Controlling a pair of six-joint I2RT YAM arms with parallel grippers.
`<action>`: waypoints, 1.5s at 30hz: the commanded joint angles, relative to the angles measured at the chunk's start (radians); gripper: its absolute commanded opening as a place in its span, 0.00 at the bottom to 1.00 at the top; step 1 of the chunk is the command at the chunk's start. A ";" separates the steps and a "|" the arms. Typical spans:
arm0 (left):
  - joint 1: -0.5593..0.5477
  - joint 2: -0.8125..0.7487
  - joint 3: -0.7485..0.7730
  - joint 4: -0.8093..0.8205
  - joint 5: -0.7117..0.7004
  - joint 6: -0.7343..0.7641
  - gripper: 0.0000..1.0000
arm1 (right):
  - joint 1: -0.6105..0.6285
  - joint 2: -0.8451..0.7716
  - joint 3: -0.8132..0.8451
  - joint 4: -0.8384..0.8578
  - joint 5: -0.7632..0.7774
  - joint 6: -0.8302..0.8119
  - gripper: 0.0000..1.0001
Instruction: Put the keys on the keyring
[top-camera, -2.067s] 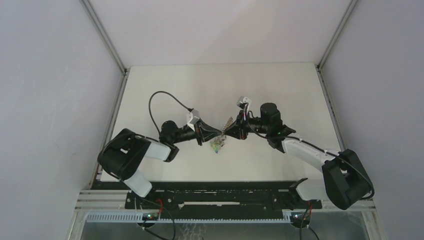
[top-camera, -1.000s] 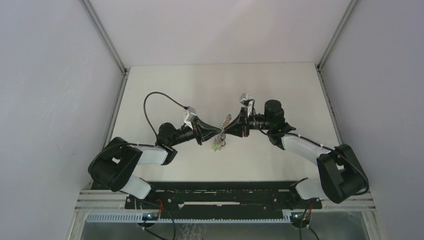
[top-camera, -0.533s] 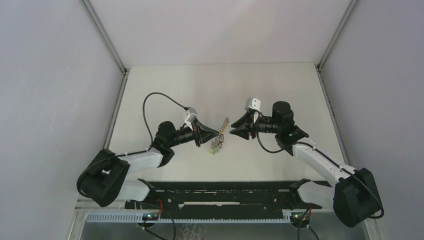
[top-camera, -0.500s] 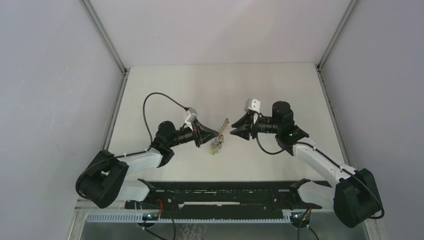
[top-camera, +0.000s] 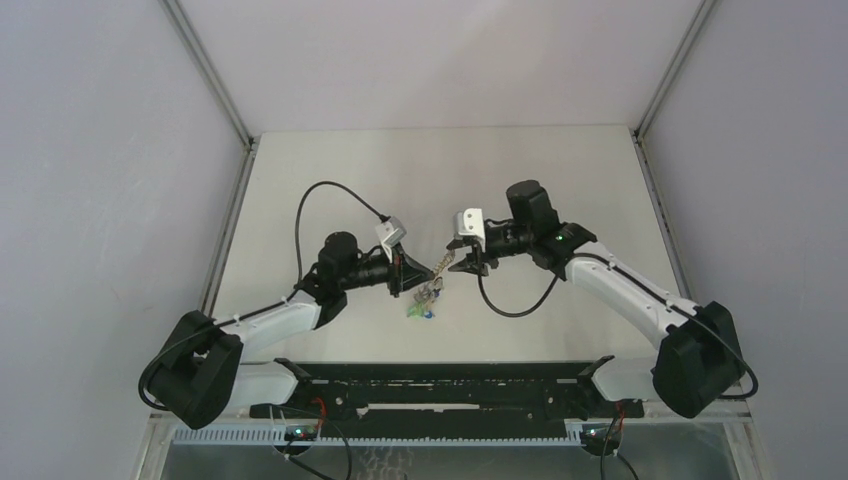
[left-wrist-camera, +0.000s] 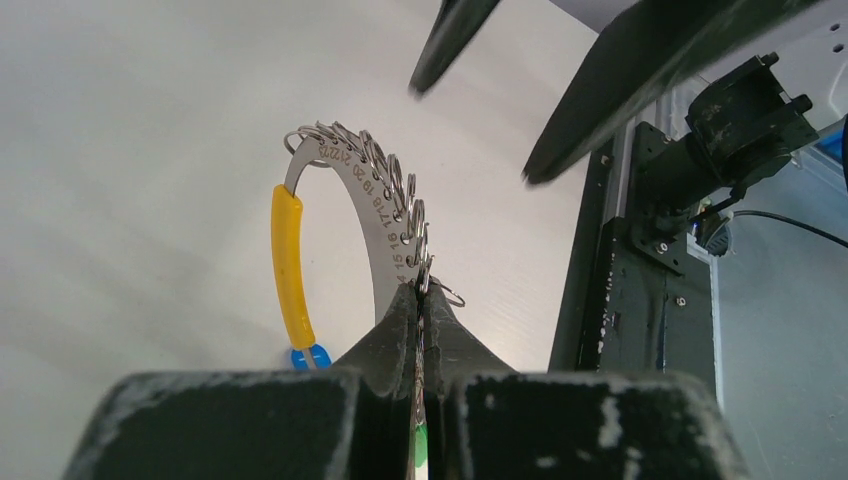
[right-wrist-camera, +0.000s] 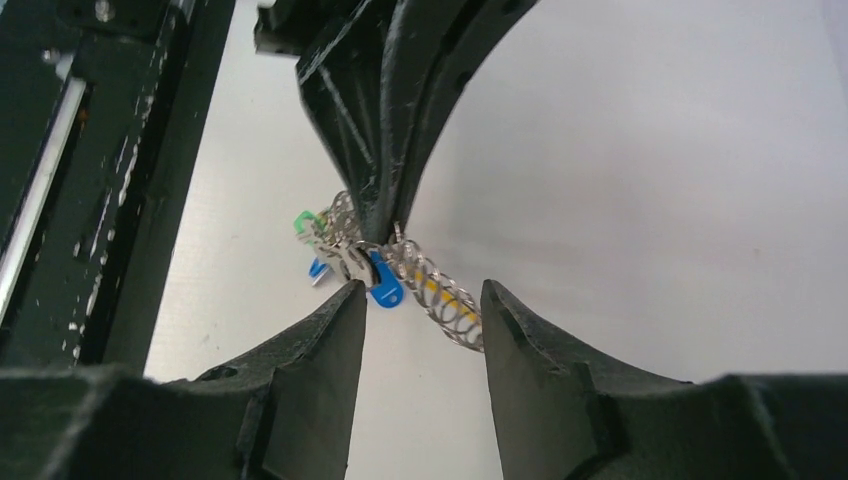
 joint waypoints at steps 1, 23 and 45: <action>-0.005 -0.026 0.079 -0.002 0.040 0.036 0.00 | 0.045 0.060 0.058 -0.157 0.035 -0.196 0.47; -0.026 -0.004 0.121 -0.058 0.120 0.050 0.00 | 0.093 0.129 0.092 -0.145 0.078 -0.278 0.47; -0.032 -0.017 0.110 -0.030 0.154 0.085 0.00 | 0.017 0.218 0.143 -0.189 -0.021 -0.261 0.32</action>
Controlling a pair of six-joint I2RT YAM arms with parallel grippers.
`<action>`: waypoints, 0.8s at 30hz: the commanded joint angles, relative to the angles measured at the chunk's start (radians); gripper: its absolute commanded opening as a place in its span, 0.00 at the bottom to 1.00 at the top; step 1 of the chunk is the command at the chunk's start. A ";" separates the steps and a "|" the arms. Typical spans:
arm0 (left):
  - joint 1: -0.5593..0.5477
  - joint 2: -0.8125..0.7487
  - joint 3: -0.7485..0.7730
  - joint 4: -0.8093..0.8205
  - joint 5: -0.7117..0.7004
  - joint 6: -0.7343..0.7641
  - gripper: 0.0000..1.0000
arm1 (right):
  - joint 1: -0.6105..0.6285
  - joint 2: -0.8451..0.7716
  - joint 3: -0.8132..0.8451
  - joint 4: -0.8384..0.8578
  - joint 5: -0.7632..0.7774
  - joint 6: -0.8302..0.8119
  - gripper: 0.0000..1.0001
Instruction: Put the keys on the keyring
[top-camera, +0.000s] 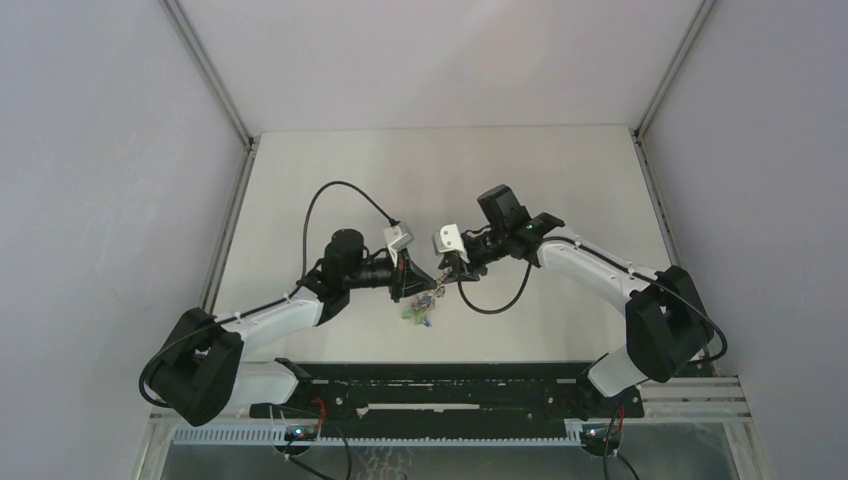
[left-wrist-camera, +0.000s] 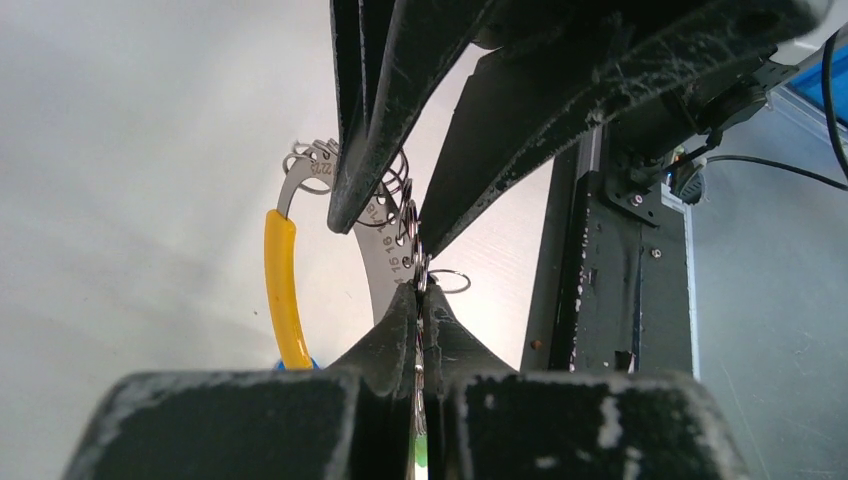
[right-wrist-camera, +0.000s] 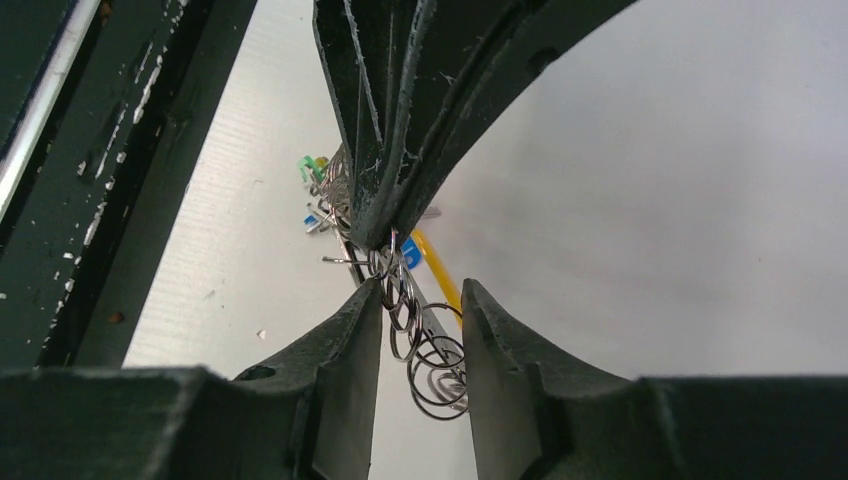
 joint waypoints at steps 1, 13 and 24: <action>-0.014 -0.031 0.059 0.105 0.070 0.022 0.00 | -0.054 0.000 0.035 0.014 -0.058 0.007 0.31; -0.014 -0.082 0.031 0.139 0.124 0.073 0.00 | -0.046 0.036 0.049 -0.074 -0.037 -0.039 0.19; -0.015 -0.110 -0.009 0.203 0.133 0.078 0.00 | -0.064 0.045 0.054 -0.096 -0.059 -0.048 0.00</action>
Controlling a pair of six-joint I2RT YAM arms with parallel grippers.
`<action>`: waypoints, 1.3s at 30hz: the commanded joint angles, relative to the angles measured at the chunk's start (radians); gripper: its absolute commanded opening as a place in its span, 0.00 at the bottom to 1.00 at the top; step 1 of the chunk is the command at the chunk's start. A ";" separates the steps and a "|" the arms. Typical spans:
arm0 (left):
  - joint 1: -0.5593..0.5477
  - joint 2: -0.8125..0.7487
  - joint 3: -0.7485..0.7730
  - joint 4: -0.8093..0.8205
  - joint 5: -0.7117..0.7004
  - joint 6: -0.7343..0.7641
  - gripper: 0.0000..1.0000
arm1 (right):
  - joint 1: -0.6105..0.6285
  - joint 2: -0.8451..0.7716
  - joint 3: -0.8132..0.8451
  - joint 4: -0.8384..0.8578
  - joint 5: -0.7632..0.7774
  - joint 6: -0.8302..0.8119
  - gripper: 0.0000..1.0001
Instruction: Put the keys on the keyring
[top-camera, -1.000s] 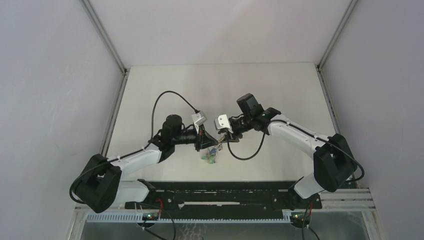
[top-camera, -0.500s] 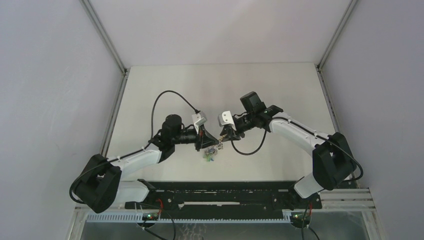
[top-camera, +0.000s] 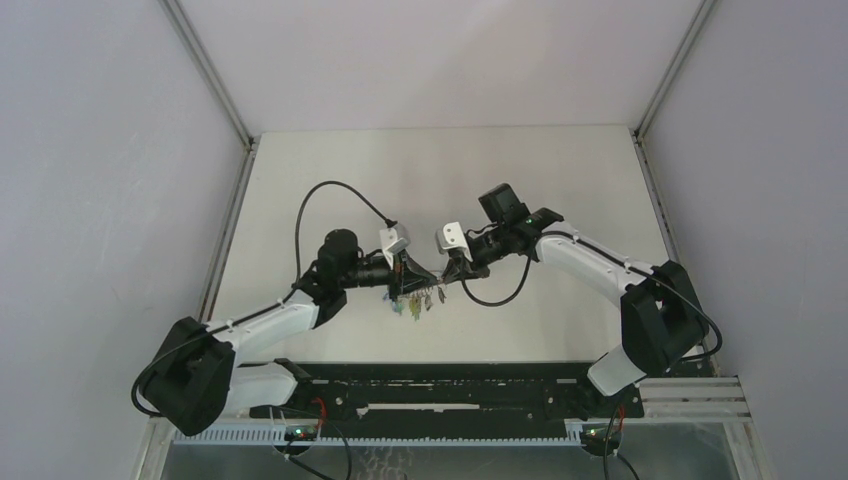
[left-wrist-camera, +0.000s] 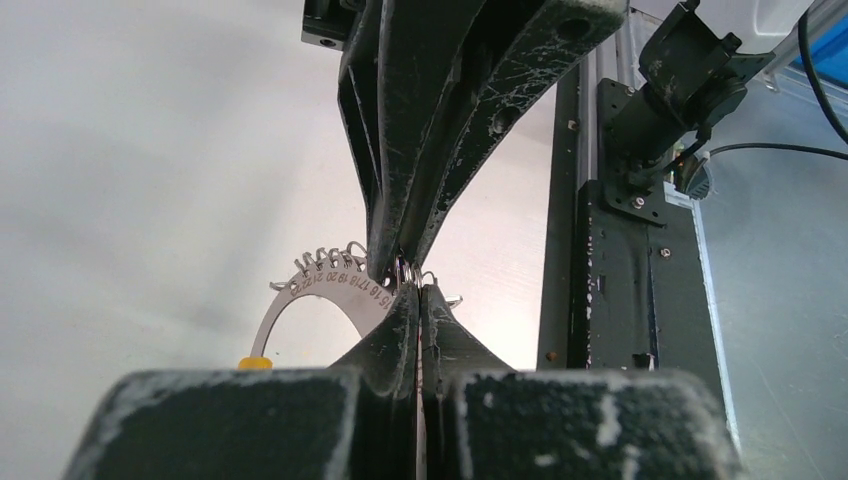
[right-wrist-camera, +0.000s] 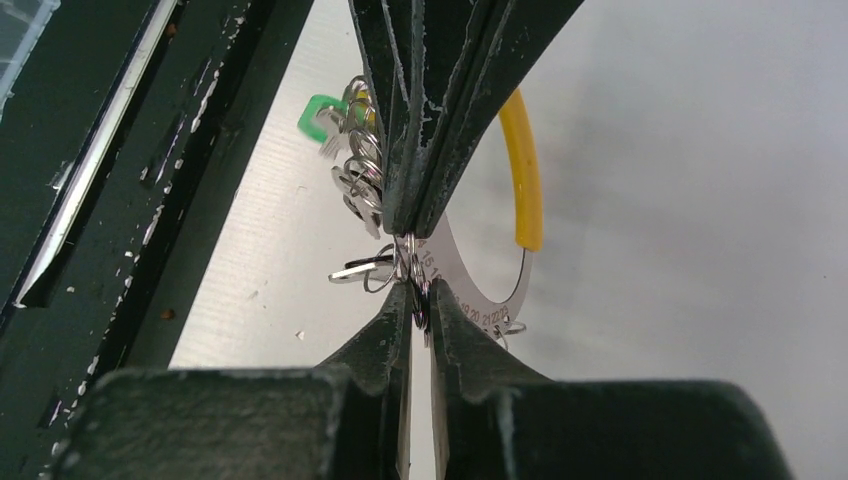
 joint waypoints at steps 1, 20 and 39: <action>-0.013 -0.056 -0.010 0.163 0.104 0.003 0.00 | -0.034 0.008 0.026 -0.004 0.012 -0.027 0.00; -0.013 0.001 -0.056 0.209 -0.013 0.007 0.03 | -0.078 -0.018 0.026 0.017 -0.029 0.089 0.00; -0.070 0.294 0.161 0.088 -0.220 -0.047 0.43 | -0.120 -0.328 -0.336 0.209 0.620 1.194 0.41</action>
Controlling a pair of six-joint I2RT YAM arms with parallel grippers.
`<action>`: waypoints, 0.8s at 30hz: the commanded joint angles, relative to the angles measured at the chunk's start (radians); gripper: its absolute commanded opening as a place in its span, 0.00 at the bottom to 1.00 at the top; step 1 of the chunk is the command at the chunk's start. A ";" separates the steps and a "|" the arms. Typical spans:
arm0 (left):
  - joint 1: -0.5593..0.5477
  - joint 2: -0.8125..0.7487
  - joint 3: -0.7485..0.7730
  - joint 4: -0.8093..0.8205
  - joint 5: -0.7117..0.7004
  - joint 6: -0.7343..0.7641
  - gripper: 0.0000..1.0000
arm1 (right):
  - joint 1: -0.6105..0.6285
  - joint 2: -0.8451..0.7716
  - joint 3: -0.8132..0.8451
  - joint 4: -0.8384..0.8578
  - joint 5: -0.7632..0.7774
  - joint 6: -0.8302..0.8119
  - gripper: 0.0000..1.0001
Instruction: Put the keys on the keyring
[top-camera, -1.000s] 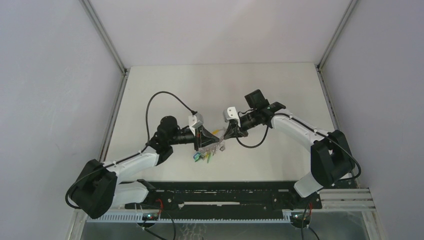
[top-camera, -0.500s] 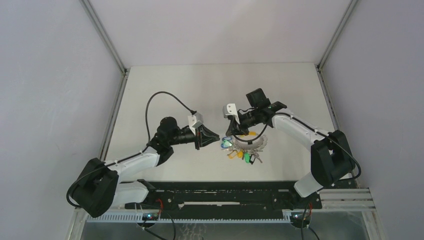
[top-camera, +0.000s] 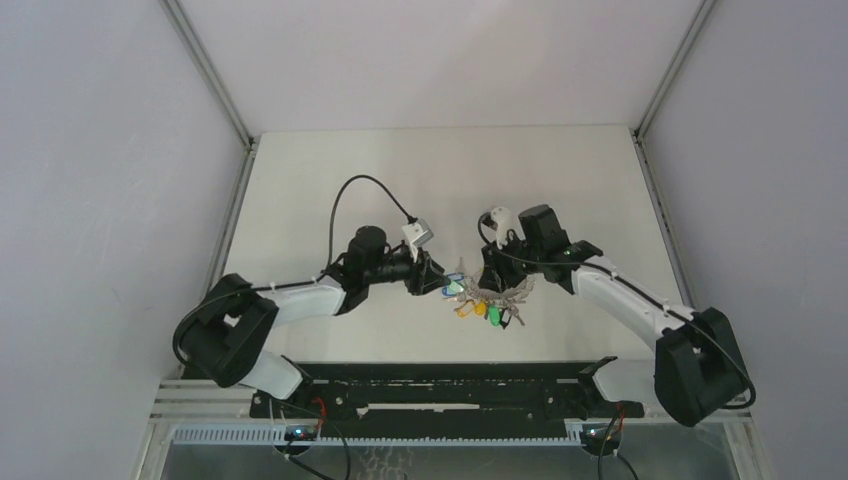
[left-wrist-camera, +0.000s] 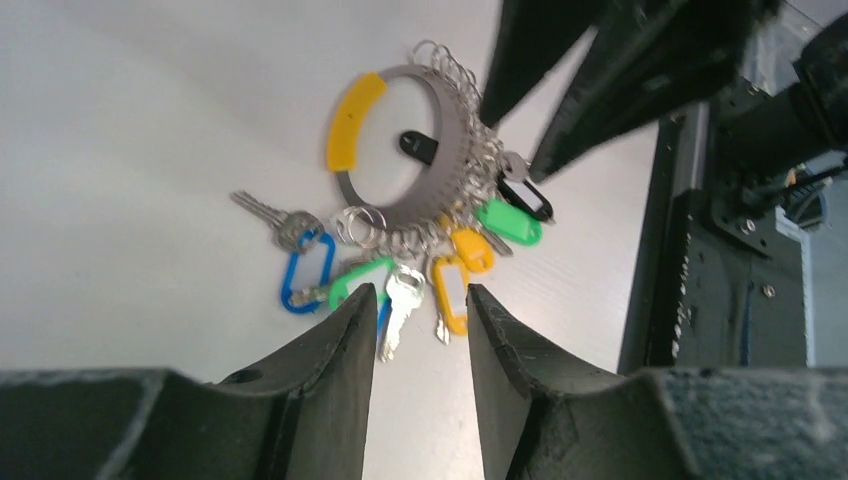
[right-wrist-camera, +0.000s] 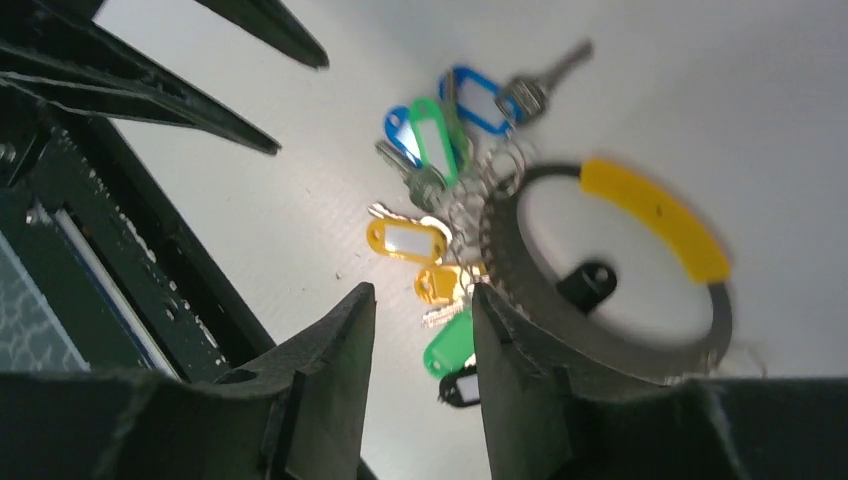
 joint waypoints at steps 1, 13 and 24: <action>-0.025 0.076 0.145 0.021 -0.039 -0.037 0.43 | -0.011 -0.118 -0.078 -0.002 0.223 0.311 0.41; -0.099 0.370 0.489 -0.251 -0.206 0.043 0.46 | -0.173 -0.227 -0.226 0.011 0.354 0.487 0.49; -0.166 0.544 0.748 -0.580 -0.397 0.217 0.51 | -0.242 -0.139 -0.280 0.091 0.344 0.568 0.64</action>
